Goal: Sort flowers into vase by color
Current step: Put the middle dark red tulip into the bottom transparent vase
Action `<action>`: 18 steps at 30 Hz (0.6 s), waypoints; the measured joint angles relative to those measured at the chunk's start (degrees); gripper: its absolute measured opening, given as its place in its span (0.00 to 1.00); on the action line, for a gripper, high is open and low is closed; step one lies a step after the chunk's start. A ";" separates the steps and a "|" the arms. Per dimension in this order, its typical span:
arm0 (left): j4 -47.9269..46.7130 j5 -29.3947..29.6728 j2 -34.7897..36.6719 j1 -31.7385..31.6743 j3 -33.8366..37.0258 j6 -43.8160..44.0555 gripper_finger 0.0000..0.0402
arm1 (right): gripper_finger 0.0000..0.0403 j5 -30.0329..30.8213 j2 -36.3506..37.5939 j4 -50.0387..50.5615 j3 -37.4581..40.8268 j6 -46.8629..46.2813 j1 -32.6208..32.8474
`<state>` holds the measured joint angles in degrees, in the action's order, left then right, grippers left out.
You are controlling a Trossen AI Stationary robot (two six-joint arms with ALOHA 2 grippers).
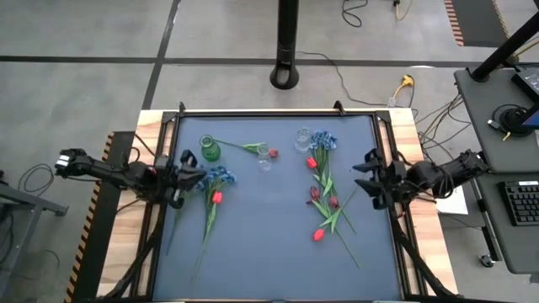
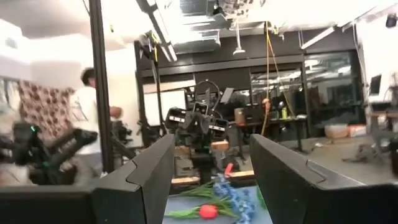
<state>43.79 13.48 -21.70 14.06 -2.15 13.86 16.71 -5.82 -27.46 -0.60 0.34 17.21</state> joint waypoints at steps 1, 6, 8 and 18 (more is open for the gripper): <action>0.00 -1.94 -0.52 0.00 0.00 0.77 0.00 | 0.50 0.00 -0.09 0.13 -0.04 -1.61 0.02; 11.02 -4.01 -6.72 0.40 -0.55 2.43 0.00 | 0.50 3.32 -4.08 0.15 -2.01 -10.66 0.02; 11.86 -4.01 -10.43 0.52 -3.10 1.02 0.00 | 0.50 5.74 -7.18 0.77 -4.07 -12.83 0.00; -29.32 -2.02 -27.42 1.28 -27.74 3.71 0.00 | 0.50 5.56 -24.11 40.19 -26.26 -33.08 0.01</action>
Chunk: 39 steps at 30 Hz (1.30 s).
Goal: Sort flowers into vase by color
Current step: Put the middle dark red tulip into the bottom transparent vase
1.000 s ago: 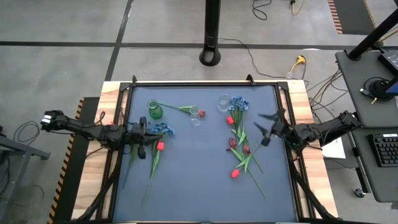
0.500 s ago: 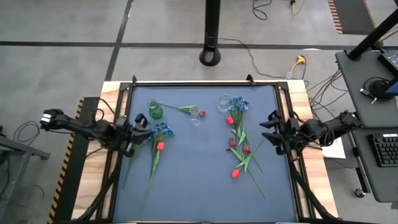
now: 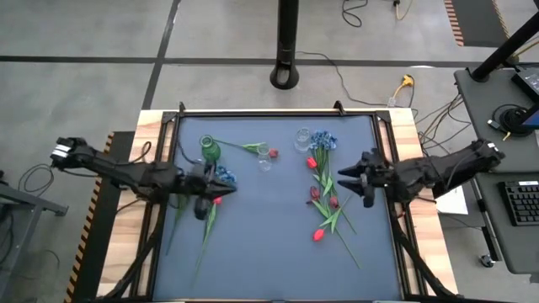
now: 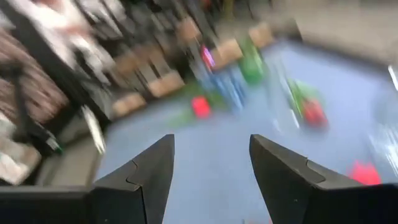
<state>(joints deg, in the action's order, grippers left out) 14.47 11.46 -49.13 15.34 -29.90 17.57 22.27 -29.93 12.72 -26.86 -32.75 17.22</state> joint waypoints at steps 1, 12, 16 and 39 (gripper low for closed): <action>-5.41 1.72 -1.26 0.56 -2.38 1.19 0.00 | 0.50 0.00 -1.52 5.82 -2.52 -3.98 -0.01; -33.63 19.99 -10.42 14.66 -15.20 8.04 0.00 | 0.50 0.25 -13.27 21.84 -17.51 -12.69 0.01; -35.71 23.79 -10.64 18.73 -14.97 8.50 0.00 | 0.50 0.27 -16.69 20.76 -19.94 -12.68 0.01; -39.83 27.08 8.47 20.58 -13.96 -8.17 0.00 | 0.50 -13.01 -52.61 36.93 -37.64 -27.32 -3.39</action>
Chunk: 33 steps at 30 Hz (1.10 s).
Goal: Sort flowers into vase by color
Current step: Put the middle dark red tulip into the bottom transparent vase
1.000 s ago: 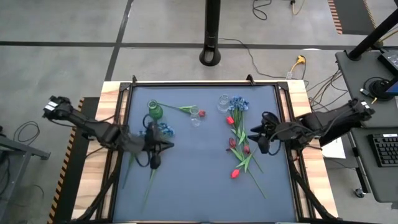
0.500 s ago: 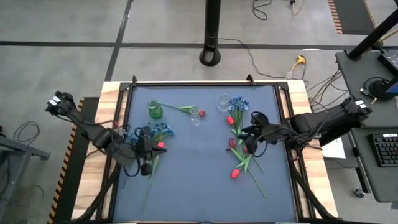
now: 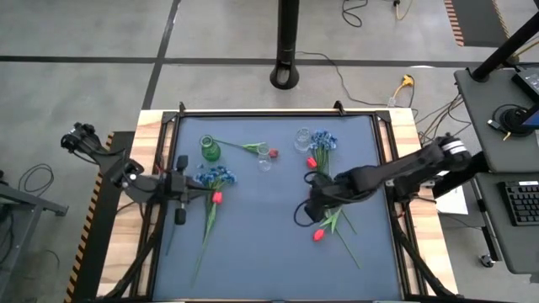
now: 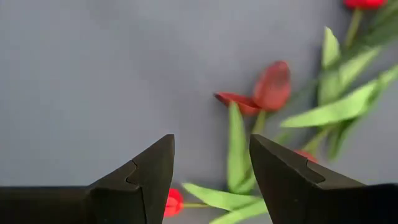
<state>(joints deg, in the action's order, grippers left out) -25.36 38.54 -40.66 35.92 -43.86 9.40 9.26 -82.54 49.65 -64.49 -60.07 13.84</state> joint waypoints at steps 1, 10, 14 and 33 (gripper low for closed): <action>-0.43 0.00 0.47 0.00 0.00 -0.12 0.00 | 0.50 -0.76 -1.66 1.40 -1.17 0.04 -0.17; -2.75 0.04 1.65 0.00 0.13 0.05 0.00 | 0.50 -7.07 -11.89 2.33 -5.14 3.16 -1.87; -2.73 0.04 1.53 0.00 0.15 0.08 0.00 | 0.50 -8.24 -13.60 2.47 -4.55 5.28 -2.72; -2.65 2.55 -0.30 -0.02 0.17 1.15 0.00 | 0.51 -3.85 -10.93 6.71 -4.22 6.27 -6.76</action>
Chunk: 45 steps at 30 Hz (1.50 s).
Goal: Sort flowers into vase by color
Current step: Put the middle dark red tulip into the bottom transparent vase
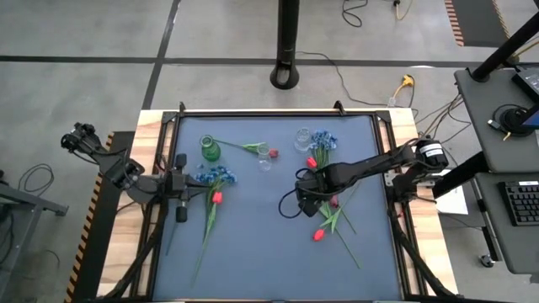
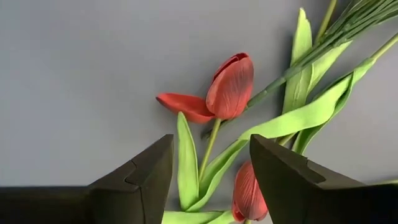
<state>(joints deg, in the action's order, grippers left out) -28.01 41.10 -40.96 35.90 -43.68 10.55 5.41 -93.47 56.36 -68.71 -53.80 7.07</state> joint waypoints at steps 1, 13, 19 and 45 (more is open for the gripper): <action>-0.02 -0.02 -0.18 0.00 0.00 0.12 0.00 | 0.53 0.00 0.00 -0.02 0.04 0.00 0.00; 0.07 0.00 -0.63 0.00 0.00 0.70 0.00 | 0.73 -3.37 -0.70 -4.96 2.61 1.01 0.17; 0.07 0.02 -0.65 0.00 0.00 0.70 0.00 | 0.67 -4.10 -0.72 -8.29 7.09 -0.69 0.15; 0.07 0.10 -0.69 0.00 0.00 0.67 0.00 | 0.04 -5.40 -2.54 -17.83 12.57 -1.51 0.17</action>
<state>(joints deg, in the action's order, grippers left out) -27.94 41.20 -41.65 35.90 -43.68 11.22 0.01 -96.01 38.52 -56.14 -55.31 7.25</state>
